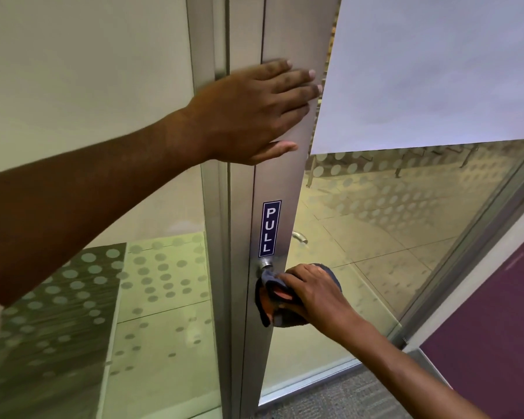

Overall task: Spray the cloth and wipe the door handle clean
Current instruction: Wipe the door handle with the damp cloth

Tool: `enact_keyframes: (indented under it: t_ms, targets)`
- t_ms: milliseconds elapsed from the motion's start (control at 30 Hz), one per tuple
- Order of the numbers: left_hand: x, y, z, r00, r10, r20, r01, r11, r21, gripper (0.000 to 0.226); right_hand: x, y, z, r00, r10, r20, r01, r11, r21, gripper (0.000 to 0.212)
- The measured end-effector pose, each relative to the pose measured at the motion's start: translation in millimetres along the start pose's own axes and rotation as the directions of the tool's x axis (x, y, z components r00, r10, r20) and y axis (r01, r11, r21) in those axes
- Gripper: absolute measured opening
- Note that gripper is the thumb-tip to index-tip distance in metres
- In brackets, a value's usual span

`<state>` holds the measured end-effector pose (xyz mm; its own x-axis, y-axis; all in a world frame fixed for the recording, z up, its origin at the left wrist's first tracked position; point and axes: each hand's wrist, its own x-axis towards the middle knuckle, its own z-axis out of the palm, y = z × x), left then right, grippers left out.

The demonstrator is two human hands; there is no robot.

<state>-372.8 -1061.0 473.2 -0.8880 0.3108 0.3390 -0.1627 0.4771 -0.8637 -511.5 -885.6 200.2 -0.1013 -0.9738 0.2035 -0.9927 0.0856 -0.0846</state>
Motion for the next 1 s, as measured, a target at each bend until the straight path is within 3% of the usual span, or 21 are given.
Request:
enact_keyframes:
  t_ms: [200,400,633,733,800,867,900,1000]
  targets:
    - [-0.1,0.1,2.0,1.000,-0.011,-0.004,0.011,1.000,-0.008,0.071,-10.7,54.5,-20.5,0.993,-0.106,0.049,0.106,0.994,-0.014,0.048]
    - [0.1,1.3,1.9,1.000,-0.027,-0.006,0.026,1.000,-0.009,0.069,-12.9,88.6,-19.5,0.998,-0.009,0.057,0.001,0.989,0.149,0.050]
    - [1.7,3.1,-4.0,0.999,-0.045,0.031,0.045,0.999,-0.007,0.067,-9.8,37.1,-3.1,1.000,0.008,-0.008,-0.009,0.999,-0.046,0.054]
    - [1.9,3.8,-8.2,0.996,-0.051,0.072,0.053,0.998,-0.024,0.069,-6.6,-7.3,6.8,0.999,0.041,-0.020,-0.040,0.998,0.048,0.062]
    - [2.8,5.8,-14.0,0.993,-0.062,0.103,0.066,0.997,-0.033,0.069,-2.9,-27.4,8.2,0.997,0.045,-0.060,-0.034,0.985,0.171,0.057]
    - [2.8,10.1,-20.3,0.984,-0.090,0.153,0.100,0.993,-0.059,0.069,-0.7,-38.8,3.3,0.994,0.084,-0.077,-0.044,0.908,0.417,0.048]
    - [2.3,13.8,-24.1,0.977,-0.108,0.185,0.123,0.990,-0.074,0.069,-2.1,-41.5,-2.2,0.991,0.123,-0.059,-0.065,0.806,0.588,0.042]
    - [-6.9,30.1,-35.4,0.946,-0.166,0.277,0.206,0.971,-0.122,0.069,-13.0,-37.6,-15.1,0.970,0.234,0.065,-0.137,0.309,0.941,0.026]
